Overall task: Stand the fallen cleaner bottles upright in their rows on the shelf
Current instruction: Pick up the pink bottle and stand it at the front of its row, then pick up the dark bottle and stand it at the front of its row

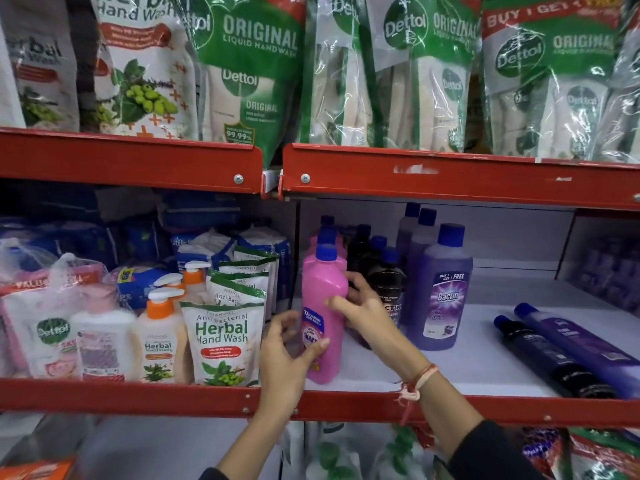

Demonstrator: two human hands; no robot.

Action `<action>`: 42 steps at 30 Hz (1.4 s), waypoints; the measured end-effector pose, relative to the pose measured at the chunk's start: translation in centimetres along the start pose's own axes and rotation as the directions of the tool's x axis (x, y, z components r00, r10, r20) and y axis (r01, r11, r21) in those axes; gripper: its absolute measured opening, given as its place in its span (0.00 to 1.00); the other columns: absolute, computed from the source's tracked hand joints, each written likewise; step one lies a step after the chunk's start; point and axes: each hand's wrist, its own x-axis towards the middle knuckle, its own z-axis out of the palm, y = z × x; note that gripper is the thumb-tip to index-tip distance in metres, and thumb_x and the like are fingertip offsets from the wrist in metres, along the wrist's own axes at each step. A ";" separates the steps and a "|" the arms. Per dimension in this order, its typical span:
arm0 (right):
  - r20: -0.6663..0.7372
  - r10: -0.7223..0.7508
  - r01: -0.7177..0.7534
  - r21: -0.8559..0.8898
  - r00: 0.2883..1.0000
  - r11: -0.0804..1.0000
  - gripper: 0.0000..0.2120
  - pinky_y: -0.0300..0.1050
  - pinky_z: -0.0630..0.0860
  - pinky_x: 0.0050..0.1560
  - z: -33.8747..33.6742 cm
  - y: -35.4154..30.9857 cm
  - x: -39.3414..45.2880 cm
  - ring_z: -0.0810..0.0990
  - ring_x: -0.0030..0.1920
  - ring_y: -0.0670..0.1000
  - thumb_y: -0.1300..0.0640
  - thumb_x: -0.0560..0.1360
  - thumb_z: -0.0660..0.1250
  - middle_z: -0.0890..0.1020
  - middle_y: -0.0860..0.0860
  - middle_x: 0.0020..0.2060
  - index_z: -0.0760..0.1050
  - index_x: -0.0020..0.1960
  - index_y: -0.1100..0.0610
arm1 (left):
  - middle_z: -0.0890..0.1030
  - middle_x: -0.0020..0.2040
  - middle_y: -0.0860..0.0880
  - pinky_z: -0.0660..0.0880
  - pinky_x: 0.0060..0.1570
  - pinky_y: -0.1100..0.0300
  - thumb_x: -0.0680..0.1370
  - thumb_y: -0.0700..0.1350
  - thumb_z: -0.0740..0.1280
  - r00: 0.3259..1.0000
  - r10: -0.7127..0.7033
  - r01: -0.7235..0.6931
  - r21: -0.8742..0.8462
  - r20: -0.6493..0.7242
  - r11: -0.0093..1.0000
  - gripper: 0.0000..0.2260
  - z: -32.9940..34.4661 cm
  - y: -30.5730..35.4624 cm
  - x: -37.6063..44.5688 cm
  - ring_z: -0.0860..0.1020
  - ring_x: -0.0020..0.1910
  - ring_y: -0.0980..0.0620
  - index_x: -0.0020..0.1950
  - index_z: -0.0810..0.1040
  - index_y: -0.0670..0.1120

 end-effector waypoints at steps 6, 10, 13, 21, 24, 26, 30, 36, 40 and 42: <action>0.117 -0.005 -0.006 0.092 0.993 0.996 0.20 0.40 0.81 0.50 -1.1 -0.4 0.2 0.81 0.52 0.49 0.68 0.76 0.62 0.82 0.53 0.53 0.72 0.64 0.52 | 0.73 0.68 0.52 0.77 0.59 0.47 0.70 0.41 0.74 1.000 0.012 -0.015 0.124 0.023 0.992 0.37 1.1 -0.7 0.1 0.76 0.62 0.52 0.70 0.60 0.63; 0.045 -0.043 0.038 0.093 0.998 0.995 0.27 0.43 0.80 0.54 -0.9 0.8 -0.1 0.80 0.58 0.48 0.68 0.76 0.64 0.80 0.52 0.61 0.68 0.69 0.46 | 0.70 0.70 0.51 0.77 0.60 0.49 0.73 0.36 0.70 0.993 0.114 -0.107 0.244 -0.014 0.964 0.36 1.2 -0.7 -0.4 0.73 0.65 0.52 0.72 0.59 0.61; 0.042 -0.057 0.055 0.043 0.997 0.998 0.33 0.42 0.81 0.54 -0.7 1.1 -0.6 0.80 0.61 0.47 0.62 0.74 0.70 0.79 0.51 0.63 0.63 0.72 0.41 | 0.70 0.70 0.51 0.76 0.60 0.52 0.73 0.35 0.70 0.991 0.133 -0.129 0.253 0.004 0.959 0.36 1.0 -0.8 -0.3 0.73 0.65 0.52 0.71 0.58 0.63; -0.014 -0.060 0.056 -0.216 0.998 0.975 0.32 0.38 0.78 0.55 -4.7 1.5 -2.6 0.80 0.60 0.45 0.54 0.73 0.72 0.79 0.47 0.60 0.63 0.74 0.45 | 0.67 0.61 0.50 0.67 0.58 0.57 0.76 0.45 0.65 0.892 0.429 -0.307 0.507 -0.142 0.805 0.19 3.3 0.2 -2.3 0.64 0.60 0.58 0.67 0.68 0.50; -0.050 -0.066 0.048 -0.294 0.997 0.955 0.24 0.33 0.79 0.52 -9.1 1.2 -4.0 0.81 0.57 0.44 0.56 0.74 0.71 0.82 0.48 0.57 0.72 0.68 0.50 | 0.71 0.55 0.53 0.66 0.56 0.68 0.77 0.43 0.63 0.901 0.422 -0.352 0.406 -0.096 0.844 0.12 5.9 0.6 -2.6 0.71 0.56 0.54 0.61 0.72 0.49; -0.099 -0.074 0.034 -0.357 0.992 0.933 0.18 0.31 0.78 0.50 -12.5 0.7 -5.0 0.82 0.55 0.45 0.57 0.74 0.70 0.83 0.47 0.55 0.76 0.64 0.52 | 0.74 0.52 0.52 0.68 0.55 0.69 0.78 0.40 0.63 0.911 0.412 -0.374 0.370 -0.024 0.850 0.10 8.5 1.0 -2.7 0.73 0.52 0.54 0.59 0.73 0.49; -0.291 -0.051 -0.115 -0.527 0.955 0.842 0.12 0.36 0.79 0.48 -19.6 0.4 -6.2 0.83 0.48 0.48 0.62 0.75 0.69 0.85 0.49 0.50 0.80 0.58 0.56 | 0.77 0.50 0.50 0.77 0.48 0.52 0.76 0.39 0.65 0.934 0.298 -0.349 0.324 0.197 0.879 0.08 14.9 0.8 -2.7 0.77 0.47 0.52 0.54 0.77 0.48; -0.485 -0.040 -0.461 -0.852 0.874 0.246 0.16 0.51 0.77 0.53 -28.9 2.4 -7.0 0.81 0.57 0.62 0.63 0.75 0.60 0.83 0.60 0.56 0.77 0.62 0.59 | 0.80 0.46 0.48 0.79 0.50 0.55 0.74 0.36 0.65 0.904 -0.009 -0.149 0.335 0.428 0.931 0.09 25.1 0.7 -2.9 0.80 0.44 0.51 0.46 0.82 0.48; -0.468 0.086 -0.472 -0.881 0.879 0.023 0.17 0.48 0.75 0.58 -31.8 3.5 -6.9 0.80 0.61 0.57 0.62 0.77 0.57 0.80 0.58 0.60 0.72 0.65 0.60 | 0.81 0.37 0.43 0.81 0.49 0.43 0.71 0.36 0.65 0.776 -0.381 0.280 0.267 0.502 0.922 0.11 30.9 0.2 -2.2 0.82 0.38 0.41 0.33 0.81 0.49; -0.458 0.118 -0.469 -0.878 0.881 0.099 0.18 0.47 0.76 0.59 -32.8 3.5 -6.4 0.79 0.61 0.55 0.59 0.75 0.60 0.80 0.55 0.60 0.73 0.65 0.57 | 0.81 0.37 0.40 0.80 0.49 0.40 0.71 0.39 0.71 0.681 -0.506 0.454 0.238 0.529 0.859 0.03 33.1 0.4 -2.2 0.82 0.36 0.40 0.42 0.81 0.40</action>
